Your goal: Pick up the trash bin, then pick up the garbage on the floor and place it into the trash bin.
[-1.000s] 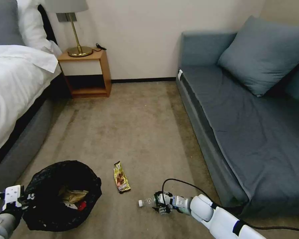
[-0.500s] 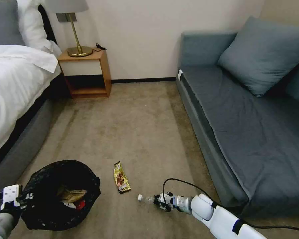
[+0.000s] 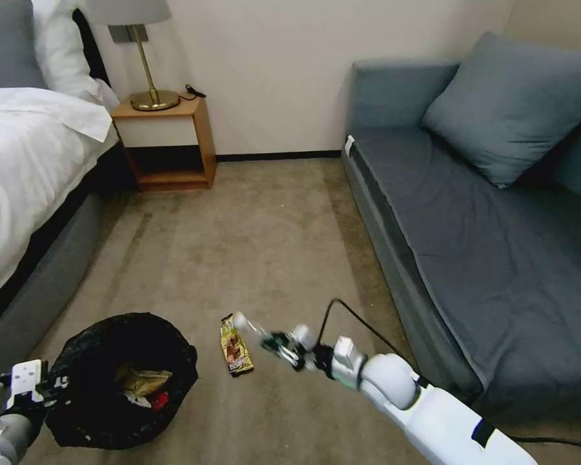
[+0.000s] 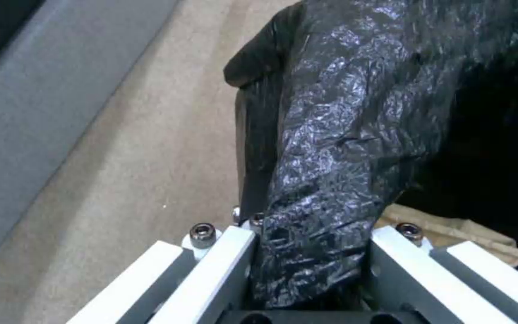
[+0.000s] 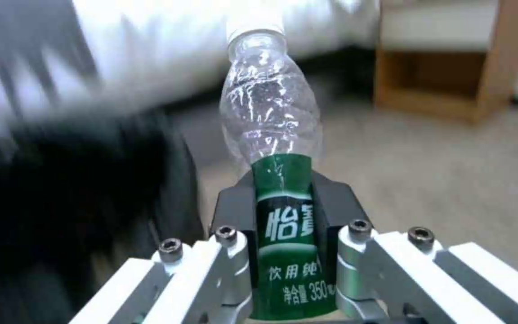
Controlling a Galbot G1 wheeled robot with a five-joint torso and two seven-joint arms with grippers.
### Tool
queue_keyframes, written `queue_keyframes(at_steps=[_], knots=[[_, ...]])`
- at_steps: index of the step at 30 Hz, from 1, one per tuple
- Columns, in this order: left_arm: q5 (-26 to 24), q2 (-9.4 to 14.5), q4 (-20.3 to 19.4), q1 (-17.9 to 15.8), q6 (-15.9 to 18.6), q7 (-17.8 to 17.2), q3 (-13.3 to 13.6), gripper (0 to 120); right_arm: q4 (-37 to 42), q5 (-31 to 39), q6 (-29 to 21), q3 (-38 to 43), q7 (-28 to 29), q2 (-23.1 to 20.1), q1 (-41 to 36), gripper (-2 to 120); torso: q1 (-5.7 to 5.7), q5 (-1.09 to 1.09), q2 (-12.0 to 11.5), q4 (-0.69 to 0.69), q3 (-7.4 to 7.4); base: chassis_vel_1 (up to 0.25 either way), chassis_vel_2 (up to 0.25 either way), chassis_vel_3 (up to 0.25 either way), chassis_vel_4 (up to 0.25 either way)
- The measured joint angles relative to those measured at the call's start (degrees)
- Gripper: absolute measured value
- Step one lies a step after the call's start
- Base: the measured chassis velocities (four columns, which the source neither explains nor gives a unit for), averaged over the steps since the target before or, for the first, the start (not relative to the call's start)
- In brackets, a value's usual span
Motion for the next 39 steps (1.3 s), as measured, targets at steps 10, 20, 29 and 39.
queue_keyframes(at_steps=[10, 20, 29, 39], knots=[[0.02, -0.13, -0.93, 0.66, 0.00, 0.02, -0.69, 3, 1.76, 3.29, -0.90, -11.94, 6.98, 9.35, 5.88, 17, 0.00, 0.00, 0.00, 0.01, 0.00, 0.000, 0.000, 0.000, 0.000], [-0.07, 0.23, -1.97, 0.87, 0.22, 0.14, -1.34, 3, -5.45, 1.47, -1.01, -16.85, 8.72, 16.82, 8.45, 17, 0.00, 0.00, 0.00, 0.00, 0.00, 0.000, 0.000, 0.000, 0.000], [-0.11, 0.17, -2.09, 0.56, 0.30, 0.17, -0.93, 3, -4.92, -0.35, -0.90, -17.14, 8.81, 16.16, 6.16, 47, 0.00, 0.01, 0.00, 0.00, 0.00, 0.000, 0.000, 0.000, 0.000], [-0.12, -0.03, -2.31, 0.51, 0.32, 0.17, -0.58, 3, -4.21, -3.15, -0.04, -16.21, 8.75, 14.21, 4.40, 84, 0.00, 0.01, 0.00, -0.01, 0.00, 0.000, 0.000, 0.000, 0.000]])
